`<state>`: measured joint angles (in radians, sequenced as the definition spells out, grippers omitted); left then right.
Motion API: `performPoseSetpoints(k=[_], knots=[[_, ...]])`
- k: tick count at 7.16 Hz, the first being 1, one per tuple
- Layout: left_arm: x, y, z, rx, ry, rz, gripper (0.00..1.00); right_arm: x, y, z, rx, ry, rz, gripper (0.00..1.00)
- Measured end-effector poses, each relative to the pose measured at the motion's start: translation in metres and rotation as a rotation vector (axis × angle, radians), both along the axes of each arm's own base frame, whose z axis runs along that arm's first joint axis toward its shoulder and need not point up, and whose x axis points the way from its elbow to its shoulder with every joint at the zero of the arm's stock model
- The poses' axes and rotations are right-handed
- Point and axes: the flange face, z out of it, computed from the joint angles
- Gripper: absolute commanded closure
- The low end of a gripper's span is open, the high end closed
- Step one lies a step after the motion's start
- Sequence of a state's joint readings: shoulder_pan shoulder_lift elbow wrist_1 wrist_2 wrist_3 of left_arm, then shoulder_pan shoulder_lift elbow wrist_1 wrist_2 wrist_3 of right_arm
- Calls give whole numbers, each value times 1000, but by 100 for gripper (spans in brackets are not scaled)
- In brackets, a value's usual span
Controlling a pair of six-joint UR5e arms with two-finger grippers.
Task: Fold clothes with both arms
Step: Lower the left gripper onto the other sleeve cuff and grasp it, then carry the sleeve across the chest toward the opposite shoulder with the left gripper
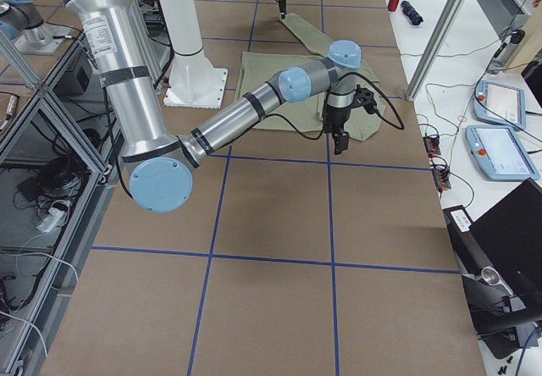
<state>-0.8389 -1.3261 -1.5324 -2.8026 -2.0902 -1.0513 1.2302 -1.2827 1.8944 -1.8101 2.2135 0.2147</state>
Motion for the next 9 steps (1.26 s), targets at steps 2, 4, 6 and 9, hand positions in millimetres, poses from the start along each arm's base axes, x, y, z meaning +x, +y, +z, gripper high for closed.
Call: performPoseSetpoints(k=[2, 4, 6, 9], knots=[[3, 3, 2, 1, -7, 6, 22, 0, 0, 2, -3, 1, 0, 0], [7, 7, 3, 1, -11, 16, 95, 0, 1, 3, -5, 2, 0, 0], [8, 7, 4, 5, -18, 14, 100, 0, 1, 3, -5, 2, 0, 0], [4, 9, -8, 29, -6, 15, 100, 0, 1, 3, -7, 1, 1, 0]])
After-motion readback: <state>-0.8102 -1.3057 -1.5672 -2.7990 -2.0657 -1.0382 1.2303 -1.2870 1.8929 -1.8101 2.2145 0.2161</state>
